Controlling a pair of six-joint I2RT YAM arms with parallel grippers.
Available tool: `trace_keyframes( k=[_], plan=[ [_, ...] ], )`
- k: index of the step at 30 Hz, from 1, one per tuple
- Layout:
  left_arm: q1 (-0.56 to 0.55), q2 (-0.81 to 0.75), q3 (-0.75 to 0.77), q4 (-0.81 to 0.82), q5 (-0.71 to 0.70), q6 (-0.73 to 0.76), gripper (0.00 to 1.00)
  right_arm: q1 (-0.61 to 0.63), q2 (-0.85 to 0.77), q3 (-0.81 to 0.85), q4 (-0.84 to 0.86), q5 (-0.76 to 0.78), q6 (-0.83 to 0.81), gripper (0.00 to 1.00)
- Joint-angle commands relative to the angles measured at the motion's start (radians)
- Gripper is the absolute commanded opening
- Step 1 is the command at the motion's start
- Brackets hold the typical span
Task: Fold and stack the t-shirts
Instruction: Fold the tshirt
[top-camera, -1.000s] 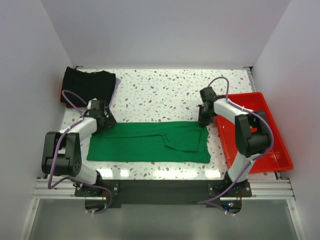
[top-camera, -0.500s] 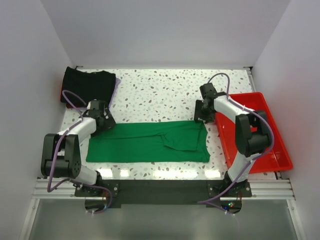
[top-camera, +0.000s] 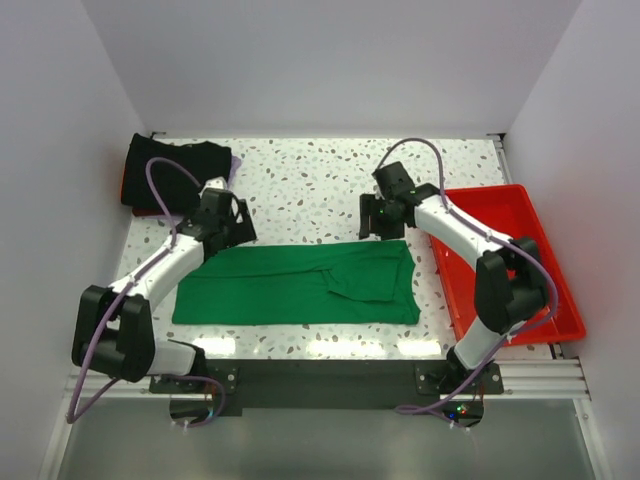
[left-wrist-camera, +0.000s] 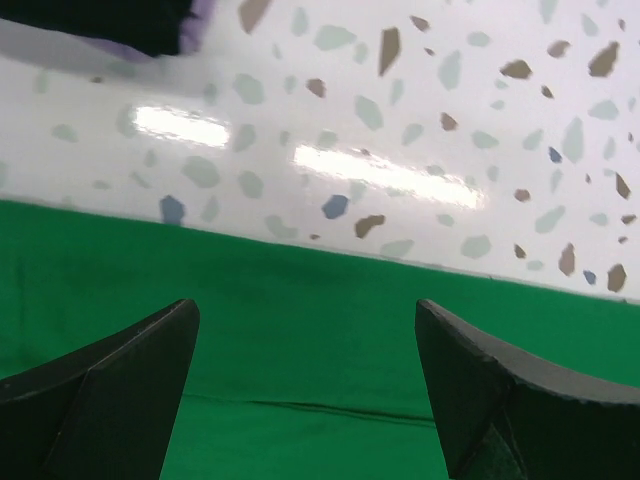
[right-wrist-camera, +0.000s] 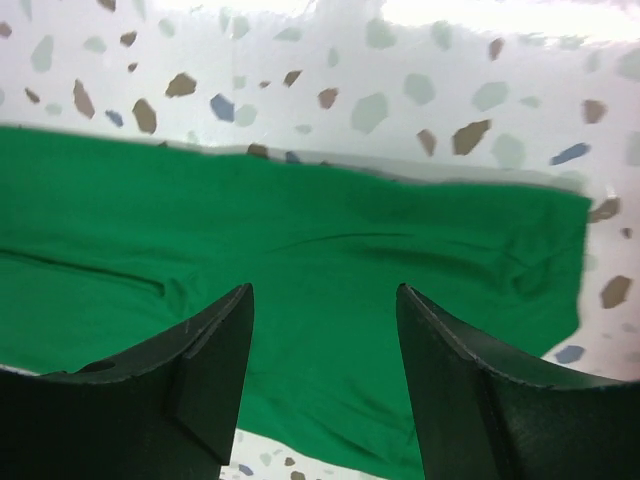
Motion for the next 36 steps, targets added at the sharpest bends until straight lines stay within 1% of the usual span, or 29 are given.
trace_keyframes(
  k=[1, 4, 7, 11, 16, 19, 22, 25, 26, 28, 29, 30, 31, 34, 36],
  plan=[
    [-0.021, -0.023, -0.054, 0.096, 0.097, 0.007, 0.94, 0.013, 0.019, -0.035, 0.053, -0.079, 0.062, 0.62],
    [-0.021, -0.023, -0.122, 0.153, 0.153, -0.008, 0.95, 0.013, 0.055, -0.065, 0.099, -0.106, 0.078, 0.63],
    [-0.021, -0.014, -0.178, 0.19, 0.181, -0.022, 0.95, 0.013, 0.1, -0.067, 0.103, -0.102, 0.069, 0.62],
    [-0.021, 0.015, -0.24, 0.202, 0.17, -0.06, 0.96, 0.013, 0.154, -0.061, 0.106, -0.09, 0.063, 0.63],
    [-0.02, 0.011, -0.257, 0.172, 0.137, -0.085, 0.96, 0.013, 0.233, -0.029, 0.098, -0.03, 0.029, 0.63],
    [-0.021, -0.011, -0.263, 0.141, 0.117, -0.102, 0.96, 0.01, 0.296, 0.023, 0.075, 0.001, 0.015, 0.63],
    [-0.021, -0.035, -0.281, 0.113, 0.126, -0.126, 0.96, 0.006, 0.367, 0.094, 0.066, 0.038, 0.004, 0.63],
    [-0.021, -0.065, -0.31, 0.098, 0.16, -0.162, 0.96, -0.004, 0.454, 0.203, 0.028, 0.061, -0.003, 0.63],
    [-0.021, -0.074, -0.326, 0.095, 0.17, -0.182, 0.96, -0.005, 0.474, 0.268, 0.02, 0.067, -0.006, 0.63],
    [-0.021, -0.11, -0.341, 0.087, 0.207, -0.202, 0.96, -0.008, 0.54, 0.339, 0.0, 0.088, -0.011, 0.63],
    [-0.021, -0.126, -0.353, 0.083, 0.216, -0.221, 0.96, -0.01, 0.56, 0.415, -0.018, 0.093, -0.013, 0.63],
    [-0.021, -0.143, -0.357, 0.074, 0.229, -0.229, 0.96, -0.01, 0.607, 0.454, -0.028, 0.099, -0.014, 0.63],
    [-0.021, -0.178, -0.355, 0.066, 0.23, -0.234, 0.96, -0.008, 0.627, 0.491, -0.044, 0.102, -0.014, 0.63],
    [-0.021, -0.233, -0.309, 0.014, 0.215, -0.231, 0.96, -0.008, 0.712, 0.678, -0.075, 0.088, -0.014, 0.64],
    [-0.021, -0.258, -0.278, -0.026, 0.194, -0.214, 0.97, -0.01, 0.741, 0.736, -0.081, 0.073, -0.013, 0.64]
  ],
)
